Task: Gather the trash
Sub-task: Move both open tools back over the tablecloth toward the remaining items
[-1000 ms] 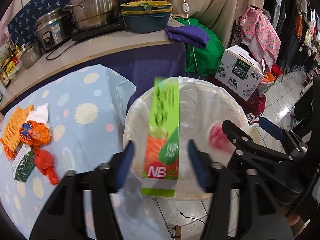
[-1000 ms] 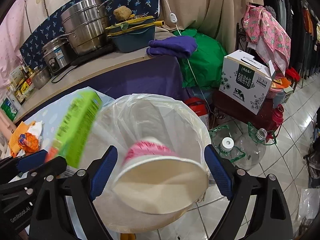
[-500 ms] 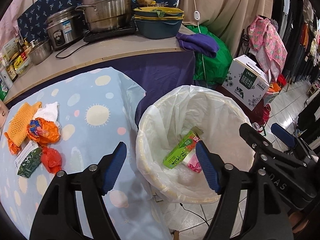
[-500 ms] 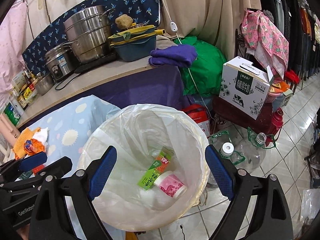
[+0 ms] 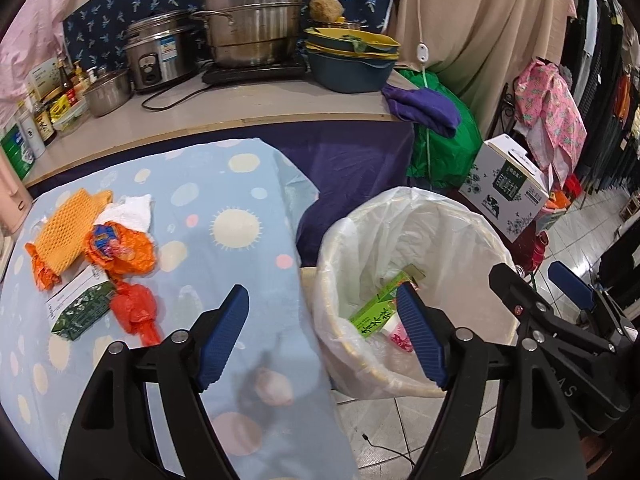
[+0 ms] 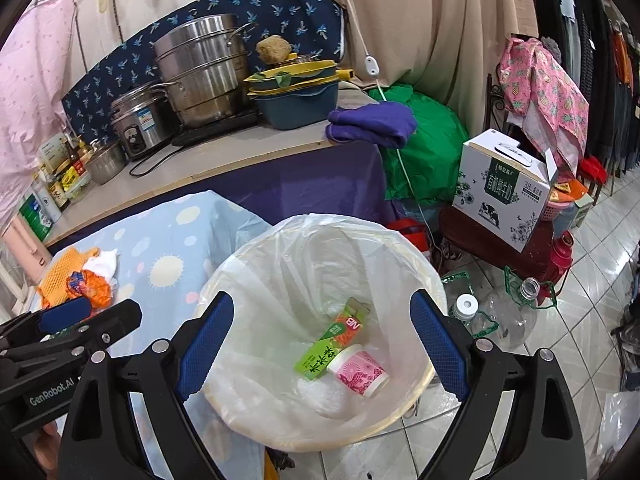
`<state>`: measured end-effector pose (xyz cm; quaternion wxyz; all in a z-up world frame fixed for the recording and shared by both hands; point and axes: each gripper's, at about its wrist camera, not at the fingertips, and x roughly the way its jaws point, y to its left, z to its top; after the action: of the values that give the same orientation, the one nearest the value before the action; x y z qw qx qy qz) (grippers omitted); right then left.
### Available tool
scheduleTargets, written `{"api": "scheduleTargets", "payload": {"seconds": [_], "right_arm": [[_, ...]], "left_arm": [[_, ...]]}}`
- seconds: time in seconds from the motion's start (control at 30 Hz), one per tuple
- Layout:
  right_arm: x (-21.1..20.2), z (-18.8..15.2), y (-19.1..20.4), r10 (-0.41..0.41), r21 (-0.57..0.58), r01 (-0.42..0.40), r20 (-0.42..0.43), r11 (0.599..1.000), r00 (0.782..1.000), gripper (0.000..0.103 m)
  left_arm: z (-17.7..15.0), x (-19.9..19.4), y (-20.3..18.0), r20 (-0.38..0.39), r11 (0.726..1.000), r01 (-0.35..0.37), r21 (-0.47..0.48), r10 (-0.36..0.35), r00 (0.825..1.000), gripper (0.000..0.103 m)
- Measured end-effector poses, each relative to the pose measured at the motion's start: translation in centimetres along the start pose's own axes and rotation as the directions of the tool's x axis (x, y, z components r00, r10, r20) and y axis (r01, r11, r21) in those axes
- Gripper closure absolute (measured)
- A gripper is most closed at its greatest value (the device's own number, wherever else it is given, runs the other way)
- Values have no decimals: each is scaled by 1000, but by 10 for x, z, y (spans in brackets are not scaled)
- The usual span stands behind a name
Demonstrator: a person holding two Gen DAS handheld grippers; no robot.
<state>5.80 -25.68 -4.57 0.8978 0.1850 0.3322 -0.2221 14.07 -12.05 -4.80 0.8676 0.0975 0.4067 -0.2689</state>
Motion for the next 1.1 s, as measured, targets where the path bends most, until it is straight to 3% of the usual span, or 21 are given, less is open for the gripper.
{"api": "scheduleTargets", "payload": {"seconds": [0.2, 0.43, 0.87, 1.1], "right_arm": [[0, -7, 38, 54, -56, -55, -17, 997, 998, 16], [8, -20, 97, 128, -132, -135, -61, 982, 990, 16], [28, -56, 211, 240, -240, -271, -151, 932, 959, 16], [44, -66, 253, 251, -283, -291, -167, 914, 953, 16]], "left_arm": [[-8, -13, 48, 12, 994, -57, -92, 59, 998, 20], [-26, -23, 117, -12, 970, -140, -198, 141, 990, 18], [-71, -38, 239, -84, 886, -322, -333, 312, 946, 15], [-79, -33, 269, -94, 874, -343, -343, 332, 939, 15]]}}
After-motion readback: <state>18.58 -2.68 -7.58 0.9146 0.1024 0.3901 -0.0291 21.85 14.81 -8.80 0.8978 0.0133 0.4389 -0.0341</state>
